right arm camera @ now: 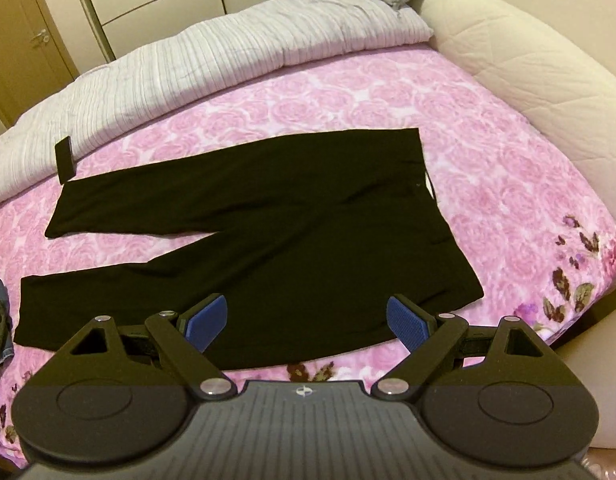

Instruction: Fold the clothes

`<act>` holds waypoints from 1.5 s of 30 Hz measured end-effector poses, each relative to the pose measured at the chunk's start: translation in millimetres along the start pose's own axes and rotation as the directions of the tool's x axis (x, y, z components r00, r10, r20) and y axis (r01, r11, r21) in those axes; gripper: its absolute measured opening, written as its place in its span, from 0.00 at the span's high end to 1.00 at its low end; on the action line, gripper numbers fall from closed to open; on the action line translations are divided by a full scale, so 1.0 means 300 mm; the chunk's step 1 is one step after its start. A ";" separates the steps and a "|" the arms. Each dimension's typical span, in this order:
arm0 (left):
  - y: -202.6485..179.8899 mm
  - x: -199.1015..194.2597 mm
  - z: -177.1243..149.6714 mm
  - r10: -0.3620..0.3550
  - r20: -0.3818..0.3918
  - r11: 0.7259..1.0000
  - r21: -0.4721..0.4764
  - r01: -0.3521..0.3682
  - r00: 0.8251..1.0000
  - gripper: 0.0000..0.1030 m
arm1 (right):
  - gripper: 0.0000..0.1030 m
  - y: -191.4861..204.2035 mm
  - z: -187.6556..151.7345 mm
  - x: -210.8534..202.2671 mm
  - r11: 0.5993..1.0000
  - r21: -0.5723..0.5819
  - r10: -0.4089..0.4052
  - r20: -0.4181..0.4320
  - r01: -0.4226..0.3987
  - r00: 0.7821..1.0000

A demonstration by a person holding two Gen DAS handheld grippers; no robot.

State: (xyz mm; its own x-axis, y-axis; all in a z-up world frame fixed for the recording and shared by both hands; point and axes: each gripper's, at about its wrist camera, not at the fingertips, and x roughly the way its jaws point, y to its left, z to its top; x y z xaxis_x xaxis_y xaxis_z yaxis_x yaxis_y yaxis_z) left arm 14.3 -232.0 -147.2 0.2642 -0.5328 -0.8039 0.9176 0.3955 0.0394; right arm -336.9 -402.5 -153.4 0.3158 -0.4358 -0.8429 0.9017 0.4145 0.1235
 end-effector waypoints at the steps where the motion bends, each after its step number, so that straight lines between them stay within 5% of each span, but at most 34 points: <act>1: 0.001 -0.001 -0.001 0.000 -0.002 1.000 -0.002 0.000 1.000 0.01 | 0.14 -0.001 0.000 0.003 1.000 -0.001 0.001 -0.002 -0.001 1.000; 18: 0.022 -0.008 -0.063 0.035 -0.022 0.999 -0.017 -0.036 0.999 0.01 | 0.14 -0.007 -0.010 0.052 1.000 -0.024 0.009 -0.035 -0.009 0.999; 23: 0.055 0.007 -0.144 0.109 0.012 0.981 0.159 -0.109 0.994 0.01 | 0.14 0.023 -0.039 0.086 0.995 -0.093 0.016 -0.037 -0.020 0.999; 25: 0.076 0.031 -0.193 0.135 0.027 0.950 0.280 -0.138 0.990 0.01 | 0.14 0.056 -0.059 0.120 0.988 -0.156 0.009 -0.050 -0.016 0.999; 31: 0.231 0.245 -0.419 0.212 0.031 0.753 0.632 -0.184 0.977 0.02 | 0.14 0.199 -0.112 0.249 0.945 -0.328 -0.016 -0.104 -0.020 0.994; 36: 0.434 0.496 -0.560 0.264 -0.029 0.674 0.720 -0.163 0.964 0.25 | 0.14 0.317 -0.145 0.353 0.892 -0.452 -0.072 -0.090 0.024 0.993; 38: 0.510 0.593 -0.613 0.286 -0.039 0.633 0.758 -0.158 0.957 0.26 | 0.14 0.353 -0.167 0.403 0.861 -0.507 -0.093 -0.082 0.039 0.992; 45: 0.622 0.702 -0.673 0.196 0.017 0.471 0.875 -0.110 0.980 0.34 | 0.14 0.477 -0.238 0.586 0.762 -0.646 -0.171 -0.126 0.050 0.977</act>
State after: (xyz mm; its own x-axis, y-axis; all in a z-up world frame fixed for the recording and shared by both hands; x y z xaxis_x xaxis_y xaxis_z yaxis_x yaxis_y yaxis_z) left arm 181.4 -119.4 -429.0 0.4443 -0.4576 -0.7702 0.6631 -0.4102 0.6262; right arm -173.6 -362.7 -321.3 0.1175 -0.3960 -0.9107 0.5120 0.8099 -0.2861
